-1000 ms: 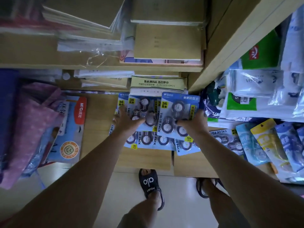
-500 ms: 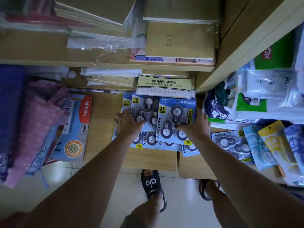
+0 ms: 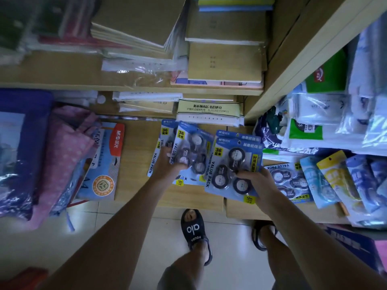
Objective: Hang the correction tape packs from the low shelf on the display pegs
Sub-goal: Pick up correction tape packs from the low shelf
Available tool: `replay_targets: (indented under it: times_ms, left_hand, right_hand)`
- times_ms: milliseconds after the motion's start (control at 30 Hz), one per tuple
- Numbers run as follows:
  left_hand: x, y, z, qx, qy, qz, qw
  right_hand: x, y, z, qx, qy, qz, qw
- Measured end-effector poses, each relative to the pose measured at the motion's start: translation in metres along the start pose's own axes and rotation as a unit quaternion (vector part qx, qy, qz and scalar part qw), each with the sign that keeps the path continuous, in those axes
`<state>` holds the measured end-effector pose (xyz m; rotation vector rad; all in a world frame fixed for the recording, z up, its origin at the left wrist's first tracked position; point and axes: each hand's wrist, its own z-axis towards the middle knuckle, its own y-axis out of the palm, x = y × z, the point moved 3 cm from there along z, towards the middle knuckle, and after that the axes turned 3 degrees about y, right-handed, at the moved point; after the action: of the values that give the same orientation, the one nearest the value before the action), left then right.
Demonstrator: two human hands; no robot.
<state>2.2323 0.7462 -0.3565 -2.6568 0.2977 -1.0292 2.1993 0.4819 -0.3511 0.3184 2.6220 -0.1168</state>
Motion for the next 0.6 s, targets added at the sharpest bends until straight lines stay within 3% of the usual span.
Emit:
replay_targets:
  times_ms: [167, 367, 600]
  left_hand:
    - [0.033, -0.007, -0.067, -0.049, -0.004, -0.061, 0.997]
    - [0.090, -0.009, -0.160, -0.037, 0.024, -0.211, 0.976]
    - [0.217, -0.011, -0.283, -0.046, 0.210, -0.178, 0.960]
  right_hand:
    - [-0.019, -0.004, -0.074, -0.078, -0.006, 0.024, 0.997]
    - [-0.064, -0.001, -0.174, -0.123, -0.073, 0.057, 0.988]
    - [-0.144, -0.037, -0.307, -0.169, -0.197, 0.022, 0.965]
